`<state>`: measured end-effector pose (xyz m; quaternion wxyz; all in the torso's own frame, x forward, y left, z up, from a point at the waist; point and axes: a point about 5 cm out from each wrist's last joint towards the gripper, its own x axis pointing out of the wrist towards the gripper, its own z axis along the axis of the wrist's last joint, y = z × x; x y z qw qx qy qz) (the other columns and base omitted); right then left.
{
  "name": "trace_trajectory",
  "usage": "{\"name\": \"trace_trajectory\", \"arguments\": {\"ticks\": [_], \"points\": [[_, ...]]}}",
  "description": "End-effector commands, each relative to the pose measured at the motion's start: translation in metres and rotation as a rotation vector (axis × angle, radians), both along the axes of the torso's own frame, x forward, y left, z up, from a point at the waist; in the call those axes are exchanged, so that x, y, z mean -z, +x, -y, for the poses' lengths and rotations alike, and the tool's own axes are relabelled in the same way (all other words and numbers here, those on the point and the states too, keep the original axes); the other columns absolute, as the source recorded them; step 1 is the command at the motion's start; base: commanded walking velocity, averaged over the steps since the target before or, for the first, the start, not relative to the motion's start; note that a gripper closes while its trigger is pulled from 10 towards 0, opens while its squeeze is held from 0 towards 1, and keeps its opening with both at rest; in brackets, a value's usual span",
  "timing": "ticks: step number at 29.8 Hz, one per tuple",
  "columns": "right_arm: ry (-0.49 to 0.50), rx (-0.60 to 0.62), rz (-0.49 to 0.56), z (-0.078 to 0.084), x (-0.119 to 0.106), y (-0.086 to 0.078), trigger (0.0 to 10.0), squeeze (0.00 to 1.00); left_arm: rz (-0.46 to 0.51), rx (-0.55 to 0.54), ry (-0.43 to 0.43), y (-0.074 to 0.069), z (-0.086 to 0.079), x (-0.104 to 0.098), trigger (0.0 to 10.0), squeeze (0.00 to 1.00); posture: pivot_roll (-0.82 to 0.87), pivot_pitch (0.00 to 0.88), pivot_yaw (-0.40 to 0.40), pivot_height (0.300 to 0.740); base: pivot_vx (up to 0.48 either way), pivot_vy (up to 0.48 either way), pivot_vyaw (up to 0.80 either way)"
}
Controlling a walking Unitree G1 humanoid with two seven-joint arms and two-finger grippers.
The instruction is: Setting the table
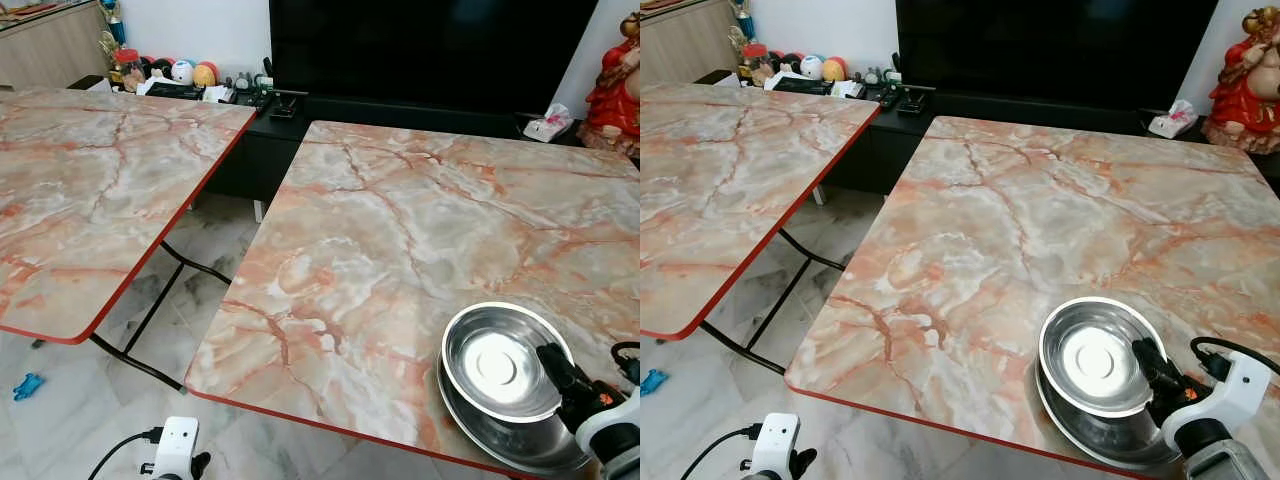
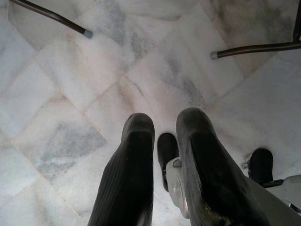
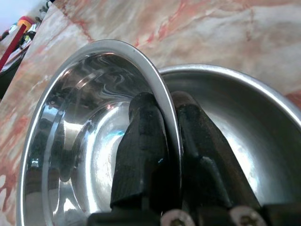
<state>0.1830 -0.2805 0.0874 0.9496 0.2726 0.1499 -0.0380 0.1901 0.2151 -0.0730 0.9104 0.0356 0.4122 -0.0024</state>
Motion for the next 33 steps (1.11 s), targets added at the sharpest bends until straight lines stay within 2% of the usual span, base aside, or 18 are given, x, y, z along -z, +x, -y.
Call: {"name": "trace_trajectory", "arguments": {"ticks": [1, 15, 33], "points": [[-0.005, -0.004, -0.024, 0.000, 0.004, -0.001, 10.0, 0.00, -0.028, 0.003, -0.003, -0.004, 0.000, 0.003, 10.0, 0.00, 0.01, 0.000, -0.019, 0.740, 0.000, 0.000, 0.00], [-0.027, -0.010, -0.059, 0.002, 0.014, -0.002, 10.0, 0.00, -0.027, 0.004, -0.001, -0.003, -0.002, 0.002, 10.0, 0.00, 0.01, 0.000, -0.016, 0.740, 0.000, 0.000, 0.00], [-0.049, 0.038, -0.053, 0.020, 0.011, -0.008, 10.0, 0.00, -0.025, 0.014, -0.009, -0.003, 0.001, 0.002, 10.0, 0.00, 0.01, 0.000, -0.010, 0.740, 0.000, 0.000, 0.00]]}}
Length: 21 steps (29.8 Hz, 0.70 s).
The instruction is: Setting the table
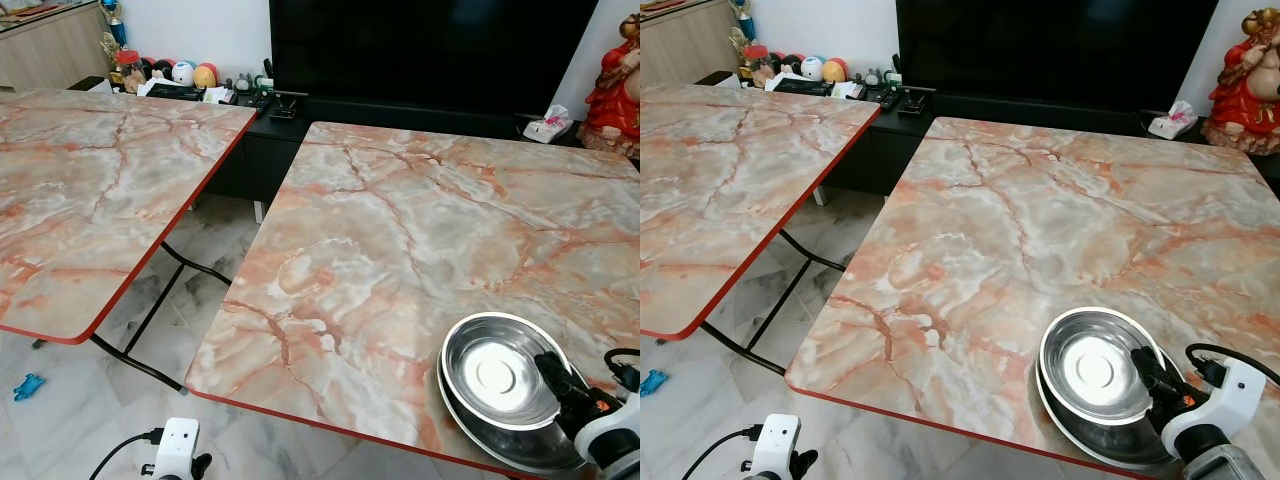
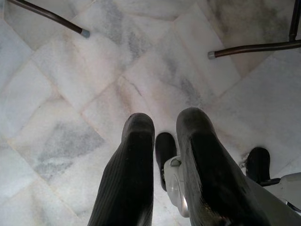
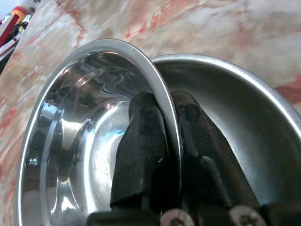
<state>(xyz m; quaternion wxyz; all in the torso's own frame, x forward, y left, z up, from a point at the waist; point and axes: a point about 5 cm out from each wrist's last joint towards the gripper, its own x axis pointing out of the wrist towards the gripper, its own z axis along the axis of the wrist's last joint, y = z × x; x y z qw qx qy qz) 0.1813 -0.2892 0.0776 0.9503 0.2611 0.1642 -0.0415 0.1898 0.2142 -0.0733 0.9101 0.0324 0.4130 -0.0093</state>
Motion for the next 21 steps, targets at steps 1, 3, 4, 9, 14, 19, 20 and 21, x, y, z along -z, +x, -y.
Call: {"name": "trace_trajectory", "arguments": {"ticks": [1, 3, 4, 9, 14, 19, 20, 21], "points": [[-0.030, 0.045, -0.024, 0.0131, 0.0007, -0.0069, 10.0, 0.00, -0.023, 0.005, 0.001, -0.0025, 0.0004, 0.0019, 10.0, 0.00, 0.01, 0.000, -0.009, 0.740, 0.000, 0.000, 0.00], [-0.033, 0.046, -0.025, 0.0145, 0.0004, -0.0073, 10.0, 0.00, -0.024, 0.006, 0.001, -0.0026, 0.0008, 0.0020, 10.0, 0.00, 0.01, 0.000, -0.010, 0.740, 0.000, 0.000, 0.00], [-0.034, 0.045, -0.025, 0.0145, 0.0004, -0.0074, 10.0, 0.00, -0.025, 0.006, 0.000, -0.0026, 0.0009, 0.0021, 10.0, 0.00, 0.01, 0.000, -0.010, 0.740, 0.000, 0.000, 0.00], [-0.035, 0.045, -0.027, 0.0146, 0.0011, -0.0073, 10.0, 0.43, -0.026, 0.007, -0.001, -0.0025, 0.0014, 0.0022, 10.0, 0.00, 0.01, 0.000, -0.008, 0.740, 0.000, 0.000, 0.00], [-0.033, 0.039, -0.028, 0.0127, 0.0019, -0.0060, 10.0, 0.42, -0.028, 0.007, -0.001, -0.0030, 0.0010, 0.0024, 10.0, 0.00, 0.01, 0.000, -0.010, 0.740, 0.000, 0.000, 0.00], [-0.032, 0.032, -0.028, 0.0112, 0.0025, -0.0047, 10.0, 0.76, -0.030, 0.006, 0.000, -0.0037, 0.0006, 0.0026, 10.0, 0.00, 0.01, 0.000, -0.010, 0.740, 0.000, 0.000, 0.00], [-0.032, 0.031, -0.028, 0.0107, 0.0027, -0.0045, 10.0, 0.76, -0.030, 0.006, 0.000, -0.0037, 0.0006, 0.0026, 10.0, 0.00, 0.01, 0.000, -0.010, 0.740, 0.000, 0.000, 0.00], [-0.032, 0.031, -0.028, 0.0104, 0.0029, -0.0044, 10.0, 0.76, -0.031, 0.006, 0.000, -0.0036, 0.0007, 0.0026, 10.0, 0.00, 0.01, 0.000, -0.009, 0.740, 0.000, 0.000, 0.00]]}}
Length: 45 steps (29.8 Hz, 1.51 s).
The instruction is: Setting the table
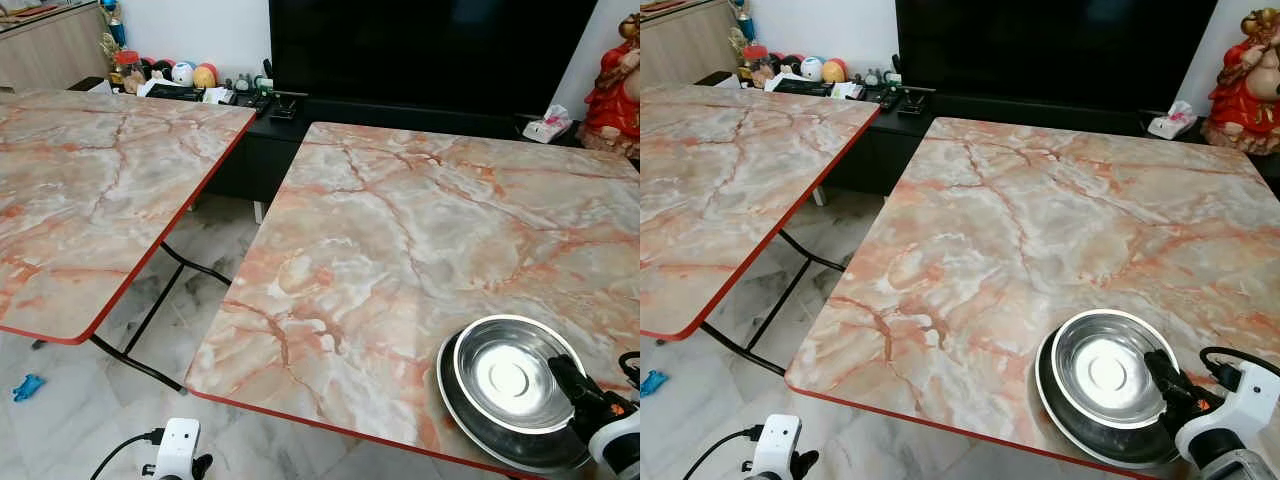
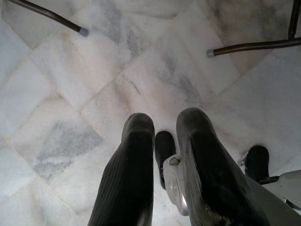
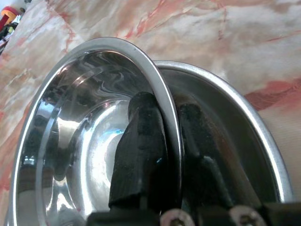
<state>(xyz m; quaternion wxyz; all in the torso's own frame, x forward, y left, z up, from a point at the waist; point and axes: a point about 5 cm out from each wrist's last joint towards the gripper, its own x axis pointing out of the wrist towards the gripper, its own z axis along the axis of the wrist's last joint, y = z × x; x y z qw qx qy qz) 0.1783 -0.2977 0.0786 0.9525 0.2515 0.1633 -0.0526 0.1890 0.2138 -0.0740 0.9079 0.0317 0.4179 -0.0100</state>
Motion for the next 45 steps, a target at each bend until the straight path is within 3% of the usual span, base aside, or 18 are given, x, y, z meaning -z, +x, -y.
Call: {"name": "trace_trajectory", "arguments": {"ticks": [1, 9, 18, 19, 20, 21, 28, 31, 35, 36, 40, 41, 42, 45], "points": [[-0.008, 0.013, -0.024, 0.002, 0.004, -0.001, 10.0, 0.76, -0.020, 0.006, 0.001, -0.003, 0.000, 0.002, 10.0, 0.00, 0.01, 0.000, -0.009, 0.740, 0.000, 0.000, 0.00], [-0.013, 0.016, -0.030, 0.002, 0.005, -0.002, 10.0, 0.78, -0.018, 0.009, 0.001, -0.001, 0.002, 0.002, 10.0, 0.00, 0.01, 0.000, -0.007, 0.740, 0.000, 0.000, 0.00], [-0.032, 0.038, -0.040, 0.006, 0.007, -0.002, 10.0, 0.73, -0.011, 0.011, -0.002, 0.002, 0.004, 0.001, 10.0, 0.00, 0.01, 0.000, -0.007, 0.740, 0.000, 0.000, 0.00], [-0.033, 0.043, -0.038, 0.007, 0.007, -0.002, 10.0, 0.53, -0.009, 0.011, -0.002, 0.002, 0.004, 0.000, 10.0, 0.00, 0.01, 0.000, -0.007, 0.740, 0.000, 0.000, 0.00], [-0.034, 0.045, -0.037, 0.008, 0.006, -0.002, 10.0, 0.53, -0.008, 0.012, -0.002, 0.002, 0.004, 0.000, 10.0, 0.00, 0.01, 0.000, -0.007, 0.740, 0.000, 0.000, 0.00], [-0.037, 0.048, -0.030, 0.008, 0.006, -0.001, 10.0, 0.00, -0.007, 0.012, -0.002, 0.003, 0.004, 0.000, 10.0, 0.00, 0.01, 0.000, -0.007, 0.740, 0.000, 0.000, 0.00], [-0.067, 0.106, 0.131, 0.016, -0.012, 0.003, 10.0, 0.00, -0.003, 0.011, -0.004, 0.002, 0.003, 0.000, 10.0, 0.00, 0.01, 0.000, -0.006, 0.740, 0.000, 0.000, 0.00], [-0.098, 0.068, 0.285, 0.008, -0.031, 0.008, 10.0, 0.00, -0.002, 0.011, -0.006, 0.001, 0.003, 0.000, 10.0, 0.00, 0.01, 0.000, -0.006, 0.740, 0.000, 0.000, 0.00], [-0.140, 0.084, 0.403, 0.002, -0.046, 0.012, 10.0, 0.00, 0.000, 0.011, -0.005, 0.001, 0.003, 0.000, 10.0, 0.00, 0.02, 0.000, -0.005, 0.740, 0.000, 0.000, 0.00], [-0.295, 0.147, 0.394, 0.002, -0.050, 0.019, 10.0, 0.00, 0.001, 0.011, -0.002, 0.001, 0.002, 0.000, 10.0, 0.00, 0.01, 0.000, -0.002, 0.740, 0.000, 0.000, 0.00], [-0.336, 0.204, 0.399, -0.001, -0.049, 0.027, 10.0, 0.00, 0.005, 0.014, 0.001, 0.002, 0.003, -0.001, 10.0, 0.00, 0.01, 0.000, 0.001, 0.740, 0.000, 0.000, 0.00], [-0.505, 0.177, 0.380, -0.013, -0.046, 0.038, 10.0, 0.00, 0.015, 0.017, 0.005, 0.005, 0.004, -0.002, 10.0, 0.00, 0.02, 0.000, -0.002, 0.740, 0.000, 0.000, 0.00], [-0.570, 0.137, 0.387, -0.025, -0.043, 0.046, 10.0, 0.00, 0.023, 0.015, 0.009, 0.007, 0.004, -0.003, 10.0, 0.00, 0.03, 0.000, -0.004, 0.740, 0.000, 0.000, 0.00], [-0.548, 0.104, 0.414, -0.040, -0.038, 0.059, 10.0, 0.00, 0.031, 0.008, 0.015, 0.008, 0.003, -0.004, 10.0, 0.00, 0.04, 0.000, -0.007, 0.740, 0.000, 0.000, 0.00]]}}
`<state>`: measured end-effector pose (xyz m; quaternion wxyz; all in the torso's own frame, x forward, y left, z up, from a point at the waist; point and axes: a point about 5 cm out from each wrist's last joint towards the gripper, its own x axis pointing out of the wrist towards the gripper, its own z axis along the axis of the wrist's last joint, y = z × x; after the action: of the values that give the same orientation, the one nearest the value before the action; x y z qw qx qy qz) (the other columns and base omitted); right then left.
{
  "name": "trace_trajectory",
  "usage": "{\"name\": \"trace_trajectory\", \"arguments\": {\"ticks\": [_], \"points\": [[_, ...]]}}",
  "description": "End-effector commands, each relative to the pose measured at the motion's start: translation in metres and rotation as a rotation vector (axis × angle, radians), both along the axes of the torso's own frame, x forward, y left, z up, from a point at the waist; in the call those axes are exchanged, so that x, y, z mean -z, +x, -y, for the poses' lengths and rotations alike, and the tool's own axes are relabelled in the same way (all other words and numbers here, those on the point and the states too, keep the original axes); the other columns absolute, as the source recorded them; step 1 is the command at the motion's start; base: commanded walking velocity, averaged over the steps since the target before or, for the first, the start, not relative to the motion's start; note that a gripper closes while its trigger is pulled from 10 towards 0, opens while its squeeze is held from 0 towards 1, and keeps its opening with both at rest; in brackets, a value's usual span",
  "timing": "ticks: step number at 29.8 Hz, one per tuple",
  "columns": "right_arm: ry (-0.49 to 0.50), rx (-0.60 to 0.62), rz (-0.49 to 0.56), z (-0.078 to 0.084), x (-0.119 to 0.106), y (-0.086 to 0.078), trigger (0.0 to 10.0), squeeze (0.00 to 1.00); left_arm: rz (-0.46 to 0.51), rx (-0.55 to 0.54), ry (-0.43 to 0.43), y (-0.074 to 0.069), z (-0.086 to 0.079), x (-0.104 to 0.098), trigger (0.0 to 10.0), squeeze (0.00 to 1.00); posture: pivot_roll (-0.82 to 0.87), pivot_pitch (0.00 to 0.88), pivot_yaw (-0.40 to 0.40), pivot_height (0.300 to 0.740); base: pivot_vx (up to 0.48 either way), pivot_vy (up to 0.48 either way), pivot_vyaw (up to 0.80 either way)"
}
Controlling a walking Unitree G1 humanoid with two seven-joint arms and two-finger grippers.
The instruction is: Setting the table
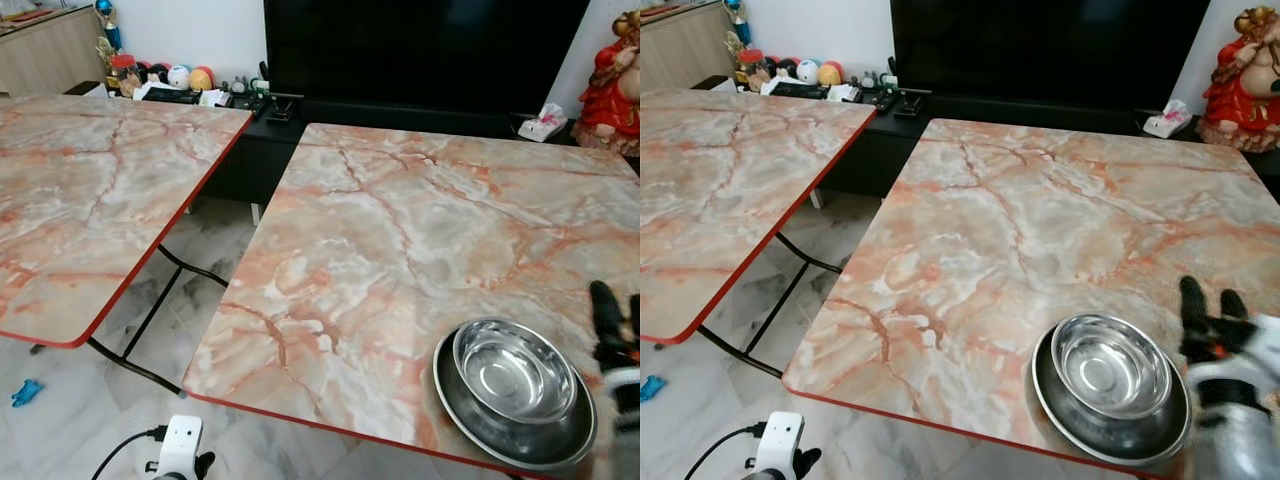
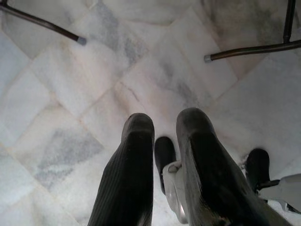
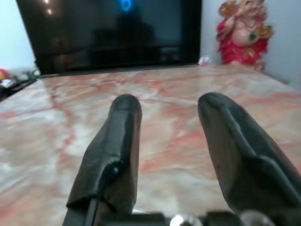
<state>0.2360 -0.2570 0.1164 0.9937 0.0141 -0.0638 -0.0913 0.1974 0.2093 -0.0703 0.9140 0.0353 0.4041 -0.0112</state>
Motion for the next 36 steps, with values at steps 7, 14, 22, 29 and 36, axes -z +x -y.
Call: {"name": "trace_trajectory", "arguments": {"ticks": [7, 14, 22, 29, 36], "points": [[-0.124, -0.127, -0.001, -0.039, 0.015, 0.032, 10.0, 0.00, 0.005, -0.006, 0.030, -0.002, -0.008, -0.001, 10.0, 0.00, 0.06, 0.000, -0.022, 0.740, 0.000, 0.000, 0.00], [-0.123, -0.153, 0.037, -0.055, 0.018, 0.047, 10.0, 0.00, 0.009, -0.009, 0.046, -0.002, -0.013, -0.002, 10.0, 0.00, 0.08, 0.000, -0.016, 0.740, 0.000, 0.000, 0.00], [-0.115, -0.127, 0.047, -0.063, 0.025, 0.046, 10.0, 0.00, 0.004, -0.056, 0.038, -0.003, -0.018, -0.002, 10.0, 0.00, 0.08, 0.000, -0.001, 0.740, 0.000, 0.000, 0.00], [-0.122, -0.122, 0.070, -0.068, 0.021, 0.051, 10.0, 0.00, -0.020, -0.078, 0.039, -0.010, -0.025, 0.000, 10.0, 0.00, 0.08, 0.000, -0.001, 0.740, 0.000, 0.241, 0.00], [-0.135, -0.128, 0.081, -0.071, 0.017, 0.056, 10.0, 0.00, -0.035, -0.099, 0.051, -0.015, -0.039, -0.001, 10.0, 0.00, 0.09, 0.000, -0.002, 0.740, 0.000, 0.361, 0.00]]}}
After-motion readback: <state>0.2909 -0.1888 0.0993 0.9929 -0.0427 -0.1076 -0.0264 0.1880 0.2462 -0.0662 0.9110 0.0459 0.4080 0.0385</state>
